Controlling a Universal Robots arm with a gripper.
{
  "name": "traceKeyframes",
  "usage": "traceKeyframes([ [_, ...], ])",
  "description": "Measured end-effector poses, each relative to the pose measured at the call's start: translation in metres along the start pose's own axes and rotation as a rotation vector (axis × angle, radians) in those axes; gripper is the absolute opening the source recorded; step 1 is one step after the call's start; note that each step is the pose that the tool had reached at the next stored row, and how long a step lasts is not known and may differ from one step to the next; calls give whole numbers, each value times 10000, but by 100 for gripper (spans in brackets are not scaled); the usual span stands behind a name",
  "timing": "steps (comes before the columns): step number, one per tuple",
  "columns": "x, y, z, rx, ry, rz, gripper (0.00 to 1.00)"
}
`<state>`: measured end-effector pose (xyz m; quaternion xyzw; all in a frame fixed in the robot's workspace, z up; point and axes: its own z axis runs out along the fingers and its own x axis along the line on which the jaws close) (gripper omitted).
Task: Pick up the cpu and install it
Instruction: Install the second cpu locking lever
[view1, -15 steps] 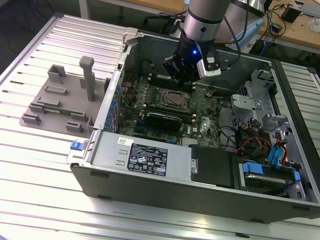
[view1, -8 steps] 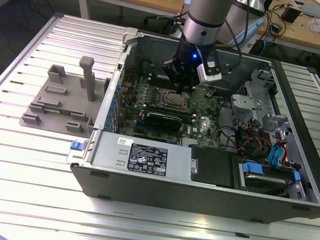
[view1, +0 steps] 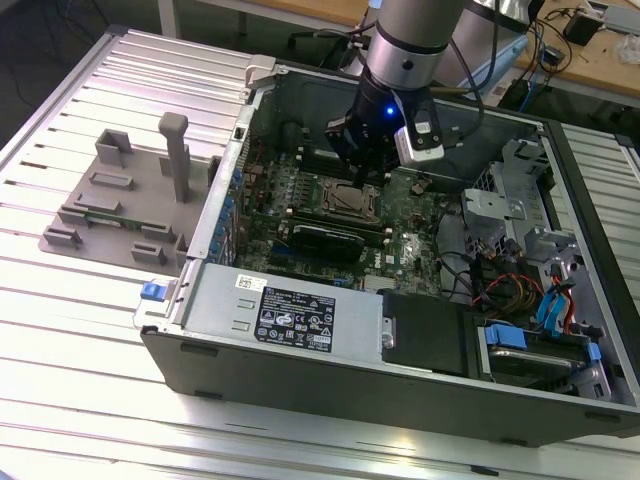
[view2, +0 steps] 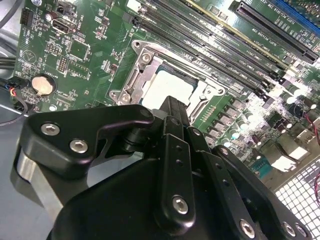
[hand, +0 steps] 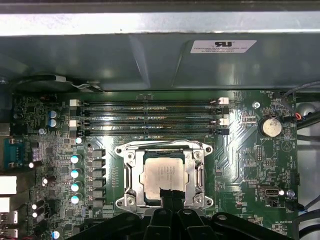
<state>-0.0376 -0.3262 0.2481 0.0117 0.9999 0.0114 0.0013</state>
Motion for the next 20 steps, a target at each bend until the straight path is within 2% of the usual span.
traceKeyframes([
  [8, 0, -10, -9, 3, 2, -2, 11],
  [9, -1, -31, -9, 1, 1, 0, 11],
  [14, -5, -255, -10, -6, 0, 0, 11],
  [20, -5, -332, 5, -15, 0, 1, 11],
])
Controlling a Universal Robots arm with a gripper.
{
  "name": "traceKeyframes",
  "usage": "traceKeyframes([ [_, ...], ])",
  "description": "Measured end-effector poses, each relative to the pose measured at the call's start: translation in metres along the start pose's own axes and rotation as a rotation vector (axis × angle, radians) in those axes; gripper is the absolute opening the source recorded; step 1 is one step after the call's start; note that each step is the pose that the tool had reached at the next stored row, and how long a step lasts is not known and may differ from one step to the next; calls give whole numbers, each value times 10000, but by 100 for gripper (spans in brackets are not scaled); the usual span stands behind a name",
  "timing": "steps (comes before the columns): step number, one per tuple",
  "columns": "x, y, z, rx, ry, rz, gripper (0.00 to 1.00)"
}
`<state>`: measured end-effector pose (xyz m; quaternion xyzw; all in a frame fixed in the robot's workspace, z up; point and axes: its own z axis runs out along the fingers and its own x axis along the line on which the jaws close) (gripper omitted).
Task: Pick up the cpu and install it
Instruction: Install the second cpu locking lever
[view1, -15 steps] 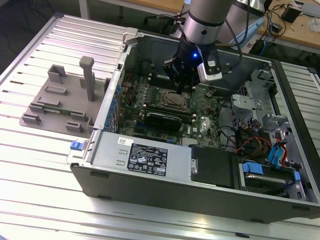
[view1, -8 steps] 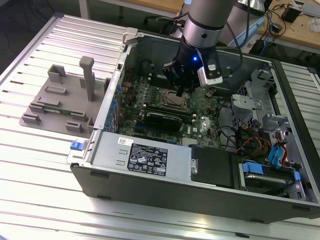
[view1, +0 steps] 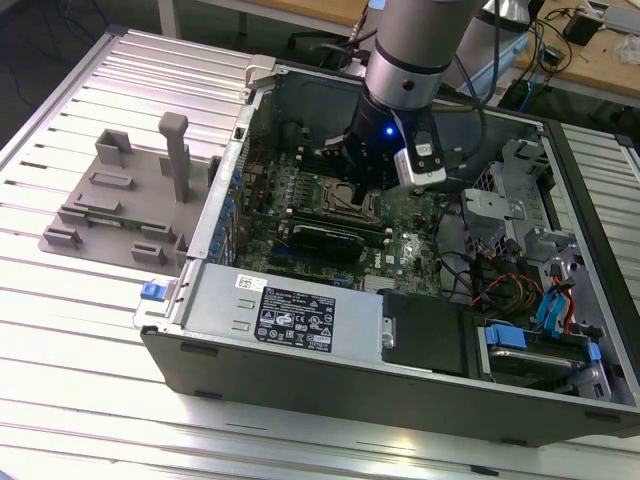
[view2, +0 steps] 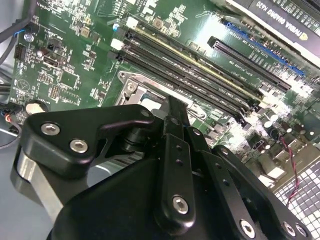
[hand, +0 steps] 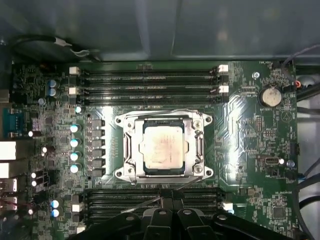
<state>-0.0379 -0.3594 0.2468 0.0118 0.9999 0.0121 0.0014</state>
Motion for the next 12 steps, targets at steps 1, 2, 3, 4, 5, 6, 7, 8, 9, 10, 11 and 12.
traceKeyframes([
  [1, 1, -7, 8, -1, 0, -1, 11],
  [2, 2, -15, 17, 2, 1, -1, 11],
  [3, 3, -18, 26, 1, 0, -1, 11],
  [4, 7, -21, 37, 3, 1, -11, 11],
  [5, 11, -21, 46, 2, 2, -33, 11],
  [6, 26, -22, 66, 0, 3, -95, 11],
  [7, 36, -22, 75, 0, 3, -119, 11],
  [8, 47, -23, 84, 0, 5, -144, 11],
  [9, 56, -23, 92, 0, 5, -172, 11],
  [10, 62, -23, 101, 0, 6, -226, 11],
  [11, 68, -24, 113, 0, 10, -389, 11],
  [12, 70, -24, 120, -1, 13, -510, 11],
])
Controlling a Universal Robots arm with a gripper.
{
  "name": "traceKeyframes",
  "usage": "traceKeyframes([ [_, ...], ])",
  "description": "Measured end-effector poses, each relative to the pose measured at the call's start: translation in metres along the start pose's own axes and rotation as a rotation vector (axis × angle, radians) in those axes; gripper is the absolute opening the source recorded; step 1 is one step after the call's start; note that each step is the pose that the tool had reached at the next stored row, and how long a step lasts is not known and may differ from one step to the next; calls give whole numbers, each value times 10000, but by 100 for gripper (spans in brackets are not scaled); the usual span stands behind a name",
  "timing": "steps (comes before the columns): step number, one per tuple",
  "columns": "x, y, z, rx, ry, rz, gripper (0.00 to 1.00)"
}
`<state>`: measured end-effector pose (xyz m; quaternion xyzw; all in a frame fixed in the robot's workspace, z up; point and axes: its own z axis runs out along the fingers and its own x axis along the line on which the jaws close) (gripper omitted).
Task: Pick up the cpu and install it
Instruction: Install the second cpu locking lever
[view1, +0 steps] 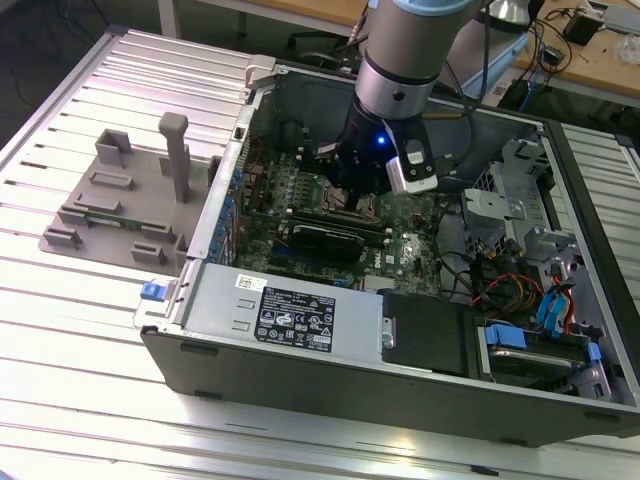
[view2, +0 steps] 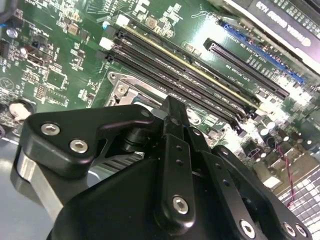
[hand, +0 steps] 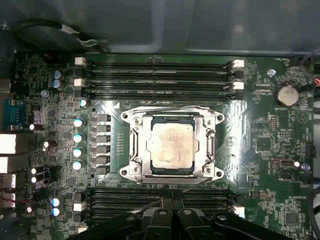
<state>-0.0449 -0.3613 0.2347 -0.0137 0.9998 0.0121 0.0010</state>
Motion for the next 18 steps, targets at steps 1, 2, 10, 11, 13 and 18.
traceKeyframes([
  [1, 2, 0, 7, 0, 3, -136, 11],
  [2, 9, 0, 18, 0, 9, -379, 11],
  [10, 93, -15, 53, -1, 13, -529, 11],
  [11, 96, -21, 55, -1, 13, -530, 11],
  [13, 104, -35, 60, -1, 13, -529, 11],
  [18, 125, -60, 67, -4, 13, -530, 11],
])
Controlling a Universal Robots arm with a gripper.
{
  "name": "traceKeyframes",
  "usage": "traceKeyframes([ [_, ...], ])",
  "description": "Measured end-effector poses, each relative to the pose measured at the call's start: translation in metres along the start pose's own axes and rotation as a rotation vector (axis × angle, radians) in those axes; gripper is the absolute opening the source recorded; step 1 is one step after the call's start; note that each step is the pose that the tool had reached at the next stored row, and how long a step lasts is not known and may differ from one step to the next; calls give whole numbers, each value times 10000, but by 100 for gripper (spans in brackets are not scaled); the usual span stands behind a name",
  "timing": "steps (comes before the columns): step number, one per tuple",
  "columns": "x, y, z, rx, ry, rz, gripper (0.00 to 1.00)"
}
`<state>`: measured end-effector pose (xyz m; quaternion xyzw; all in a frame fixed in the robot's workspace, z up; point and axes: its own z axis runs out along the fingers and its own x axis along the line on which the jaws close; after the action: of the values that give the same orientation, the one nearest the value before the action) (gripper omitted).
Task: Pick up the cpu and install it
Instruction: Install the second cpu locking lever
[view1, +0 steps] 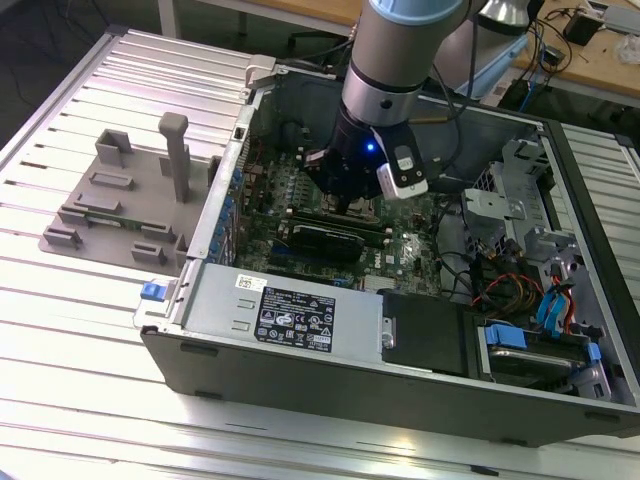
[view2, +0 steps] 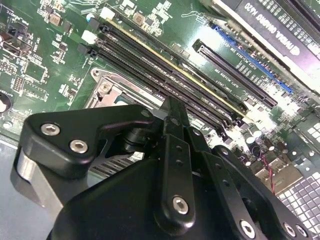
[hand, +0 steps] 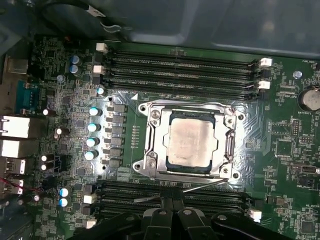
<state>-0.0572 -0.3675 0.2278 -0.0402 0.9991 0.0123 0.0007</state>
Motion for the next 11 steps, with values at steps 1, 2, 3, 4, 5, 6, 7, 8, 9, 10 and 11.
traceKeyframes([
  [1, 4, -1, 1, -1, 0, 2, 11],
  [2, 6, -1, 2, -1, 0, 0, 11],
  [3, 6, -1, 2, 0, 1, -2, 11],
  [4, 7, -2, 2, 0, 1, -2, 11],
  [5, 7, -2, 2, -2, 1, -2, 11],
  [6, 19, -1, 4, -13, -4, 1, 11],
  [7, 45, 1, 6, -27, -12, -1, 11],
  [8, 55, 2, 7, -36, -15, -1, 11],
  [9, 71, 3, 9, -56, -22, -1, 11],
  [10, 94, 4, 15, -87, -28, -1, 11],
  [11, 108, -1, 20, -117, -32, 0, 11],
])
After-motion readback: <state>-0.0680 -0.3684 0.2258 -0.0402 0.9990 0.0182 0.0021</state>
